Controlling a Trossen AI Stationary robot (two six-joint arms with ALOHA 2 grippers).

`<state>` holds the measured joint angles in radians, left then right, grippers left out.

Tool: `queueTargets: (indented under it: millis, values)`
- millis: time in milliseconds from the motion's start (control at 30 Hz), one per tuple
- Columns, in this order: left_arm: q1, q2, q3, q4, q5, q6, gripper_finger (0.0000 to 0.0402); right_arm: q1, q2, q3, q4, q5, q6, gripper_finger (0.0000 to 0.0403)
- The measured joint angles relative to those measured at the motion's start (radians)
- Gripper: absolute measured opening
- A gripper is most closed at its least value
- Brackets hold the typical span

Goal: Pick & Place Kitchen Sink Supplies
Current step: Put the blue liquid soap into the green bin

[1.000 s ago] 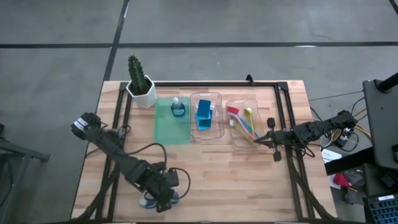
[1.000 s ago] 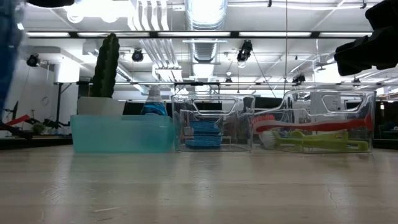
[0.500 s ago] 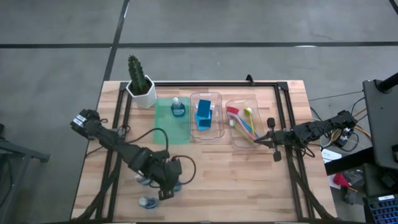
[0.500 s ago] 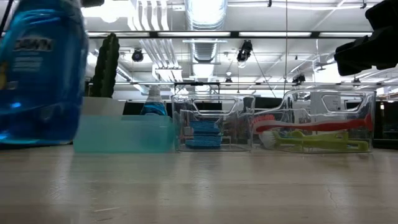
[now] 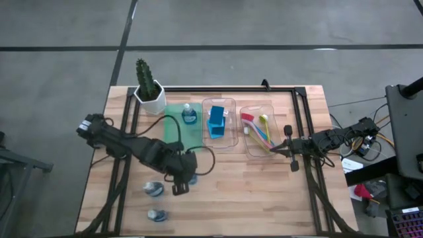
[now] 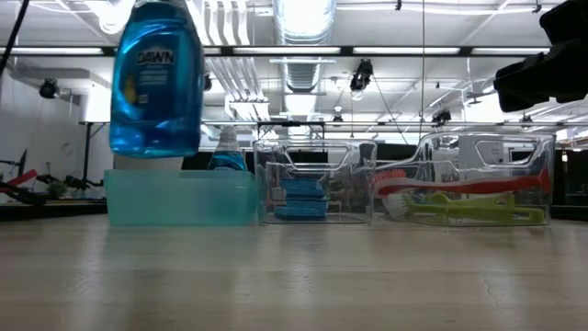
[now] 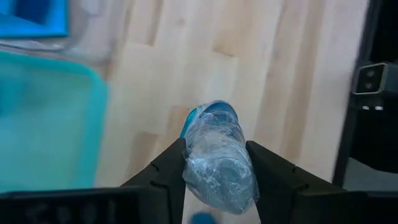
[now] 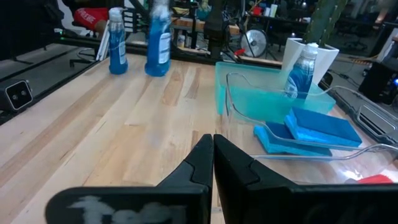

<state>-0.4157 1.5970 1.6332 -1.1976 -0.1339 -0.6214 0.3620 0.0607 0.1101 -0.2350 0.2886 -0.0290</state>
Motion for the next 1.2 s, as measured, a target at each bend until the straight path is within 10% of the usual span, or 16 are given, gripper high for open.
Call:
queueTargets:
  millis: [1200]
  values:
    - [0.461,0.001,0.158,-0.210,-0.120,0.394,0.0139,0.000,0.000,0.000,0.000,0.000,0.002,0.0008]
